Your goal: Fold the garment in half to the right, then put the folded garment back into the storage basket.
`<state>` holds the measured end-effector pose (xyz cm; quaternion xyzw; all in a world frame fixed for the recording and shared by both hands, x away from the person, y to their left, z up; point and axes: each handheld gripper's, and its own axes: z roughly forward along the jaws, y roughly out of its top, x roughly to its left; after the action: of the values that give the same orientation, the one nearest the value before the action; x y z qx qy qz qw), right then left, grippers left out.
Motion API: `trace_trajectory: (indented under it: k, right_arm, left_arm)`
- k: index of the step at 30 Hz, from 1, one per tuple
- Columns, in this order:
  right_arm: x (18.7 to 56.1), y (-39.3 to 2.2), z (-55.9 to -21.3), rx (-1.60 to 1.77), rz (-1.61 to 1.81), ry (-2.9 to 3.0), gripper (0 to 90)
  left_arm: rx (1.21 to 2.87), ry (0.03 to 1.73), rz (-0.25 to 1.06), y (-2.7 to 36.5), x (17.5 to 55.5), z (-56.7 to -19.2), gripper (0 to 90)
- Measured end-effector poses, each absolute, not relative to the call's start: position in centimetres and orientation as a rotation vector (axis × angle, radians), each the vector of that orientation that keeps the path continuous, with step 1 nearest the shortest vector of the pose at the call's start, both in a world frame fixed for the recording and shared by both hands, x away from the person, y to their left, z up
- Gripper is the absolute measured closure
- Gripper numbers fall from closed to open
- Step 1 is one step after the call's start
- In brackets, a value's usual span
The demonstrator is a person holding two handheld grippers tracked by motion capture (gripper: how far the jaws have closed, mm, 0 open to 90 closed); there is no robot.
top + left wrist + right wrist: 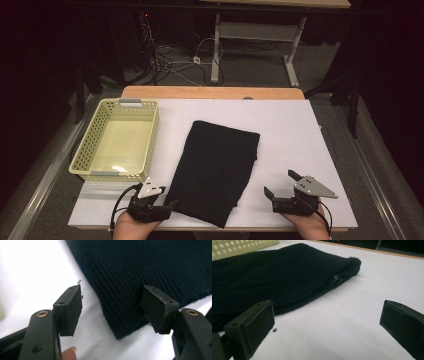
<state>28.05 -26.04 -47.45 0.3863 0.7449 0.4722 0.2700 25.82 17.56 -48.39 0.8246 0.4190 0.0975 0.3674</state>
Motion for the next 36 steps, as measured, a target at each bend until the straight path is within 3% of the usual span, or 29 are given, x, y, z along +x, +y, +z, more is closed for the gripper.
trace_trajectory:
  k: [9, 23, 36]
  right_arm:
    - [27.9, -26.0, -47.6, 1.039, 1.259, 2.017, 0.4]
    - [27.9, -25.5, -47.4, 1.036, 1.262, 2.006, 0.4]
    - [30.2, -23.1, -46.1, 1.047, 1.241, 2.014, 4.6]
  left_arm:
    - [2.123, 1.072, 0.128, 17.3, 26.3, -48.7, 38.8]
    - [2.096, 0.964, 0.088, 17.2, 26.4, -49.1, 65.7]
    - [2.109, 0.937, 0.16, 16.9, 25.9, -49.1, 68.7]
